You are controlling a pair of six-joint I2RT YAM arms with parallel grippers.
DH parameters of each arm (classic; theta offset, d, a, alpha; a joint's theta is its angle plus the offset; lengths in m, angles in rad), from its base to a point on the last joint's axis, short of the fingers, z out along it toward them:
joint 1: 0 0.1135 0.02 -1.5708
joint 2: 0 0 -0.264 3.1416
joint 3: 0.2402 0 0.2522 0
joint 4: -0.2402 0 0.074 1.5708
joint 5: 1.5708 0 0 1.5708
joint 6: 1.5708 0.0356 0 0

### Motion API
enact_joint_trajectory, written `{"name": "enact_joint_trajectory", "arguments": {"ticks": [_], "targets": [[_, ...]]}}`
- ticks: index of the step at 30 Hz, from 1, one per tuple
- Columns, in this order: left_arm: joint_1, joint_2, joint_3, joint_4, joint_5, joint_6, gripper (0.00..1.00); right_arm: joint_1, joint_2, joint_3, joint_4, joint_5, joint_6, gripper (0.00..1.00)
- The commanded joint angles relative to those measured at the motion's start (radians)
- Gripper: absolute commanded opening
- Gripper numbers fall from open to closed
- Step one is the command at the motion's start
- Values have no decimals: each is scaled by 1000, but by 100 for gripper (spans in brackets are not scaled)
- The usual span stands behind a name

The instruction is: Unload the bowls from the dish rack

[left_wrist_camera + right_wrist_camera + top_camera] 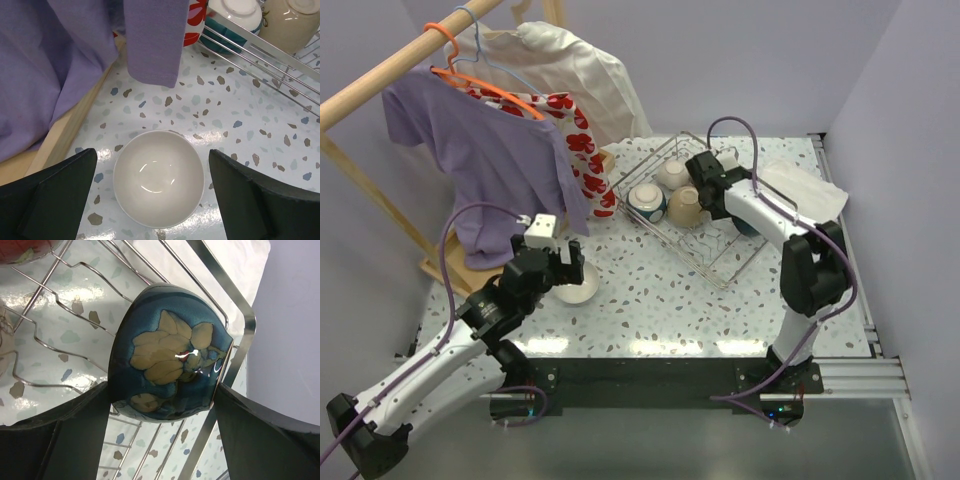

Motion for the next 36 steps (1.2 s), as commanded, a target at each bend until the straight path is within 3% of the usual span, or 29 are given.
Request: {"name": "enact_joint_trajectory", "arguments": {"ticks": [1,7,16,22,36], "targets": [[9,1,3,68,45,31,100,-2,-114,54,-26,34,10,36],[10,1,-10,113,122,53,100,-2,-180,57,-33,-36,27,23],[7,65,-50,348,372,48,100,-2,-304,70,-19,-233,77,17],[-17,195,-4,543,474,48,100,-2,-386,67,-7,-379,97,12],[-126,520,106,922,625,132,98,-2,-571,-34,82,-736,142,10]]}}
